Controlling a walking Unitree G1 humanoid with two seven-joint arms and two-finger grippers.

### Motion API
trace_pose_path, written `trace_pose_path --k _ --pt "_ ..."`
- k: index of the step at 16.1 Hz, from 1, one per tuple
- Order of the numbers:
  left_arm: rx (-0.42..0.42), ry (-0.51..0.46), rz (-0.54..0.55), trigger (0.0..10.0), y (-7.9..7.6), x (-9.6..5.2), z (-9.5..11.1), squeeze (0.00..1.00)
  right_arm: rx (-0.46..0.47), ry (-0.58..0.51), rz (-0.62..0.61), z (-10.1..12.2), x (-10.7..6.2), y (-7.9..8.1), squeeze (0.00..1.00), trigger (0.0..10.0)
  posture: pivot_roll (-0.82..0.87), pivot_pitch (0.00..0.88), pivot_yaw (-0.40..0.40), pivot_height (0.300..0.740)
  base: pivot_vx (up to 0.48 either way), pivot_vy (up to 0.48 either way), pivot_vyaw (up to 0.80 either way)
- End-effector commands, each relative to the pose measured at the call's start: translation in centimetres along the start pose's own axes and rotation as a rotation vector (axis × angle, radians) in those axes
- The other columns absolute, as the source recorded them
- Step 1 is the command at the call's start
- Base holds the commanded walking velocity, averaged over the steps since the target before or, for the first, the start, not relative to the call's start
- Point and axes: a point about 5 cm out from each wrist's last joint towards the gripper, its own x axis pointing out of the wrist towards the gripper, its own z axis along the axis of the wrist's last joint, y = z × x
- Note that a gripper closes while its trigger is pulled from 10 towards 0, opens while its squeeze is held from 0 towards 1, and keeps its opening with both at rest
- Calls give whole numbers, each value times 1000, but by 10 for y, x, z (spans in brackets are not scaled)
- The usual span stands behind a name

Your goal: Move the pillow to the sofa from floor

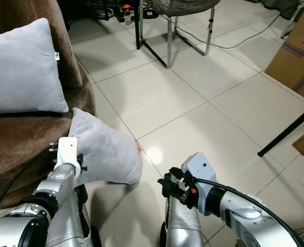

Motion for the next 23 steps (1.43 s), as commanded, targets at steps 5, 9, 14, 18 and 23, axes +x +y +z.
trace_pose_path --k 5,9,14,18,23 --pt "-14 14 -166 10000 -13 -5 1 1000 -1 16 10 -2 -3 1 0 10000 -233 73 -5 485 0 0 0" --pt "-8 16 -218 10000 -18 -23 -3 1000 3 16 7 -4 -4 2 0 10000 -229 69 3 485 0 0 0" --pt "-17 21 -191 10000 -22 -51 -5 1000 5 18 9 -5 -4 3 0 10000 -222 64 13 485 0 0 0" --pt "-41 116 -167 10000 -18 -55 -20 1000 7 18 8 -6 -3 4 0 10000 -222 66 11 485 0 0 0" --pt "-156 232 -159 10000 -4 -25 -26 820 6 27 19 -6 0 4 0 10000 -230 82 -6 485 0 0 0"
